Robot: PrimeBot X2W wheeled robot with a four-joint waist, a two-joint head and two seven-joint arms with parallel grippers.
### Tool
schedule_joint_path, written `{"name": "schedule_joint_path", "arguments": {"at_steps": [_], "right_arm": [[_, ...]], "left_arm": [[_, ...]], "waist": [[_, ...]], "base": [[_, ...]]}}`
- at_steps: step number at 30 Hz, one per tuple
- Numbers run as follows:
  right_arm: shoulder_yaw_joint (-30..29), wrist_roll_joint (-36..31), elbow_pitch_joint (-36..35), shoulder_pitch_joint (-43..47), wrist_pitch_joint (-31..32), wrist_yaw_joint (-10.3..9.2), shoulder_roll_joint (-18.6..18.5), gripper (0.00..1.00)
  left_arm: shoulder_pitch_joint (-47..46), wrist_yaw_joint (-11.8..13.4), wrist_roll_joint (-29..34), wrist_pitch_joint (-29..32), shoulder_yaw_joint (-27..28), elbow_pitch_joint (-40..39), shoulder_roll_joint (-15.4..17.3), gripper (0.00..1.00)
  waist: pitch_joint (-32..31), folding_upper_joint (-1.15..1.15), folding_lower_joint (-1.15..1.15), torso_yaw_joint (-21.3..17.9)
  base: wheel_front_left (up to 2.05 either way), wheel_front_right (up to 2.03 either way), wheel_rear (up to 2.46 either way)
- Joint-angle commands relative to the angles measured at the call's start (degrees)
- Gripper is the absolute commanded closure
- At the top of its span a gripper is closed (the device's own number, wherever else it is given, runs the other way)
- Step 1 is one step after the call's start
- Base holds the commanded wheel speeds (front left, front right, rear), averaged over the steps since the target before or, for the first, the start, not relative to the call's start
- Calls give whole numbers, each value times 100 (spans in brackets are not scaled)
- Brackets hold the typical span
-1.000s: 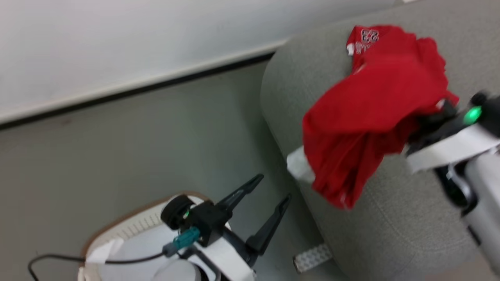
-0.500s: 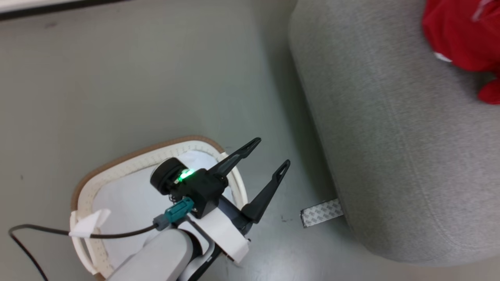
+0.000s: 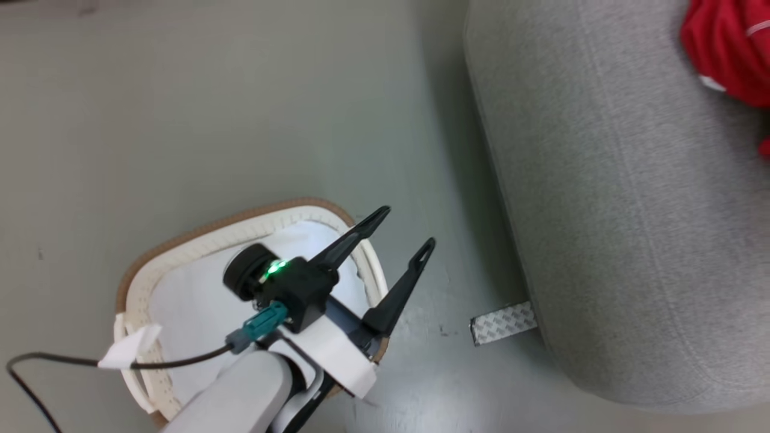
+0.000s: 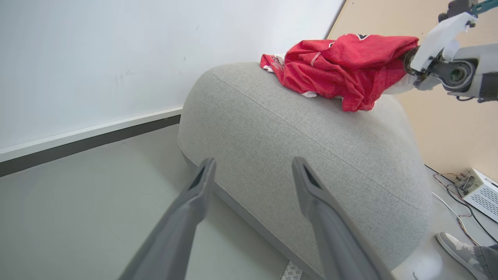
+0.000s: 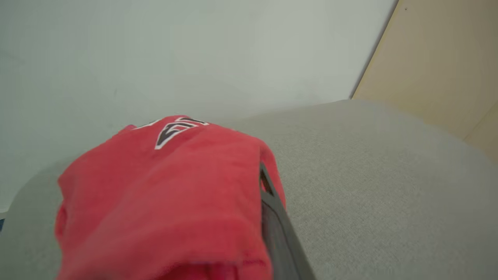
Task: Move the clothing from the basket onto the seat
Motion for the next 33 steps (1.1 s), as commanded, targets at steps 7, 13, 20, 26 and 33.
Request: {"name": "schedule_joint_path", "arguments": {"at_steps": [7, 13, 20, 26, 33], "right_arm": [[-130, -297, -1504, 1826, -23, -14, 924, 0], [48, -534, -2801, 3127, -24, -15, 1441, 0], [347, -570, -3841, 4164, -24, -14, 1824, 0], [564, -474, -4276, 4629, -15, -14, 2004, 0], [974, -801, -4247, 5188, -16, -15, 2062, 0]], "left_arm": [[520, 238, -280, -303, 217, 199, 103, 0], [1081, 513, -482, -585, 554, 500, 88, 0], [1907, 775, -595, -690, 1174, 661, -180, 0], [2636, 733, -427, -687, 1928, 539, -435, 0], [3468, 465, -60, -686, 2863, 520, -831, 0]], "waist": [[-745, 0, -1, -156], [-1364, 0, -1, -82], [-2157, 0, -1, 291], [-2604, 0, -1, 651], [-3175, 0, -1, 1016]], "base": [[0, 0, 0], [0, 0, 0], [0, 0, 0], [0, 0, 0], [0, 0, 0]]}}
